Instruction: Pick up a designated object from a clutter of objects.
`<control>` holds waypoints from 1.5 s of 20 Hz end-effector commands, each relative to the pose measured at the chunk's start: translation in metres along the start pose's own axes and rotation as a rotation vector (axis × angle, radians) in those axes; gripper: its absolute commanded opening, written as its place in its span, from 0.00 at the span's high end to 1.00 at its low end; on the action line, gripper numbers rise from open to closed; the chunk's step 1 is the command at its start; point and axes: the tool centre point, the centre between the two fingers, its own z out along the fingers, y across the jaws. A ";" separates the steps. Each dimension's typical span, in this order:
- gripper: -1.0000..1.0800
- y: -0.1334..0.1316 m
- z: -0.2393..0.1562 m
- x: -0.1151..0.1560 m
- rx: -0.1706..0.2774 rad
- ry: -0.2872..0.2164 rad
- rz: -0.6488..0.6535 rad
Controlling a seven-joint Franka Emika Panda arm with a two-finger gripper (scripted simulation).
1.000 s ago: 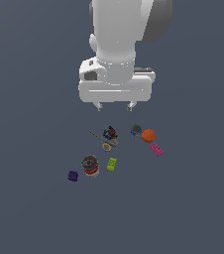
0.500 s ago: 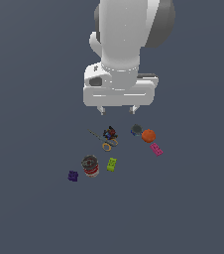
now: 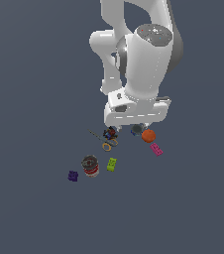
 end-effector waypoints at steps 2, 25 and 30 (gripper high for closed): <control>0.04 -0.033 0.037 0.006 -0.005 -0.001 -0.066; 0.04 -0.164 0.173 -0.014 0.028 -0.003 -0.309; 0.04 -0.165 0.184 -0.014 0.028 -0.003 -0.309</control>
